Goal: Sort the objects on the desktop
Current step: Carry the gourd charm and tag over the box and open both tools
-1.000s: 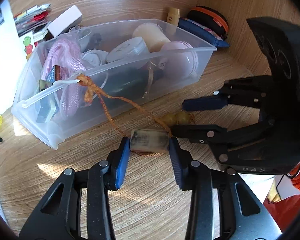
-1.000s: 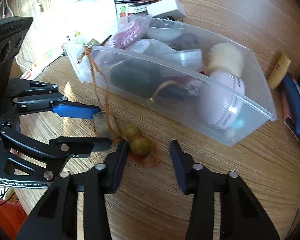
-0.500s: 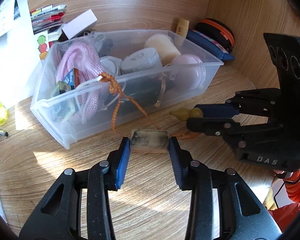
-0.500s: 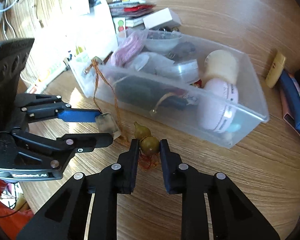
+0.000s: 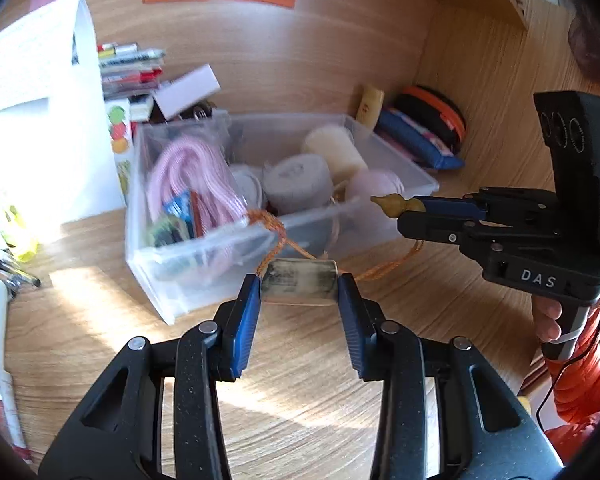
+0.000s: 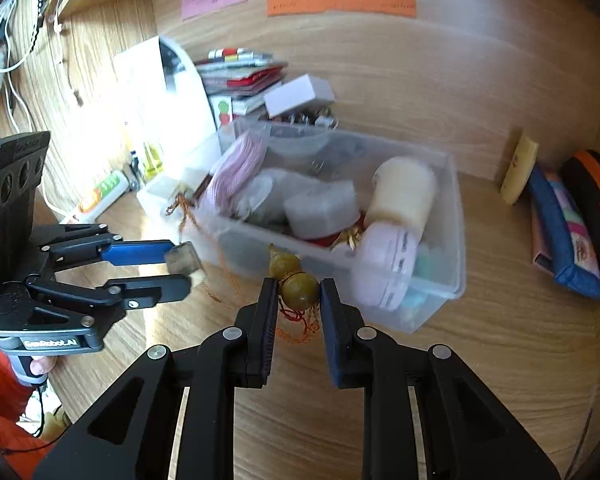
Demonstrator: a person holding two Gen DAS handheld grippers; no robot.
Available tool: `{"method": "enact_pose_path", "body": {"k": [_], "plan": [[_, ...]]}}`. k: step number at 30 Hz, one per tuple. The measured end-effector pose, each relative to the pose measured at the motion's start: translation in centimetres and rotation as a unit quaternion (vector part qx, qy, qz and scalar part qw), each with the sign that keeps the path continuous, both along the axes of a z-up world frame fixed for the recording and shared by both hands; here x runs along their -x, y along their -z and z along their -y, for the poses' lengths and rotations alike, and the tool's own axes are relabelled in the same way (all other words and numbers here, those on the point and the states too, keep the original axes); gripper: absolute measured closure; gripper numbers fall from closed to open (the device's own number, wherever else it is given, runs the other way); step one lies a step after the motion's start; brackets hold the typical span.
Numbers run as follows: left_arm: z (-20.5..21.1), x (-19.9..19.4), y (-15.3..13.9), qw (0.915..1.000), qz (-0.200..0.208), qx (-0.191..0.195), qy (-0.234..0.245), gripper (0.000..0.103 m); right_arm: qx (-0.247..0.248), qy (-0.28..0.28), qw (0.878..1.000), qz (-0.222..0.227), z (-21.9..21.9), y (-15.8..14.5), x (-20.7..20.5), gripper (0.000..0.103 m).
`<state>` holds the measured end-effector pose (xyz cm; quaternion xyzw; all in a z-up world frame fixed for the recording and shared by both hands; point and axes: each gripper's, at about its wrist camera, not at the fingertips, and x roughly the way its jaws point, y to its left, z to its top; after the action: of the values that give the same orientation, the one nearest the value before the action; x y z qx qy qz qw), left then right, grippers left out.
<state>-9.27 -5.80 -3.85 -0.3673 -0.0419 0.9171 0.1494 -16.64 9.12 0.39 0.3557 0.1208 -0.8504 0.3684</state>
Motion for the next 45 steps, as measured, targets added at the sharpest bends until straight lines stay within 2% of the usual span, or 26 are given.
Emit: {"method": "enact_pose_path", "body": {"k": [4,12,18,23,26,32,36,41,45], "plan": [[1.0,0.0,-1.5,0.9997,-0.015,-0.017,-0.004,0.064,0.011,0.005,1.000,-0.014,-0.2,-1.5,0.4,0.084],[1.3,0.9,-3.2,0.9993,-0.034,-0.012,-0.010,0.064,0.022,0.015,0.999,-0.034,0.1,-3.5,1.8,0.084],[0.2,2.7,-4.6,0.9988,-0.049,0.009,-0.004,0.064,0.014,0.014,0.998,-0.063,1.1,-5.3,3.1,0.084],[0.3,4.1,-4.9,0.9987,-0.052,-0.002,-0.005,0.064,0.012,0.010,0.996,-0.092,1.7,-7.1,3.4,0.084],[0.5,4.9,-4.2,0.9990,-0.044,-0.008,-0.008,0.064,-0.006,0.005,0.996,-0.092,2.2,-6.5,3.8,0.084],[0.8,6.1,-2.4,0.9998,-0.014,-0.006,-0.013,0.064,-0.023,0.008,0.999,-0.043,2.1,-2.8,5.4,0.084],[0.8,6.0,-2.1,0.9997,-0.017,-0.006,-0.014,0.064,-0.020,0.013,1.000,-0.017,1.7,-0.9,5.9,0.084],[0.7,5.8,-2.1,0.9996,-0.022,-0.001,-0.016,0.064,-0.025,0.009,1.000,-0.017,1.8,-0.2,5.8,0.082],[0.5,6.0,-2.0,0.9996,-0.021,0.004,-0.016,0.064,-0.033,0.002,0.999,-0.022,2.2,-0.1,5.3,0.074]]}}
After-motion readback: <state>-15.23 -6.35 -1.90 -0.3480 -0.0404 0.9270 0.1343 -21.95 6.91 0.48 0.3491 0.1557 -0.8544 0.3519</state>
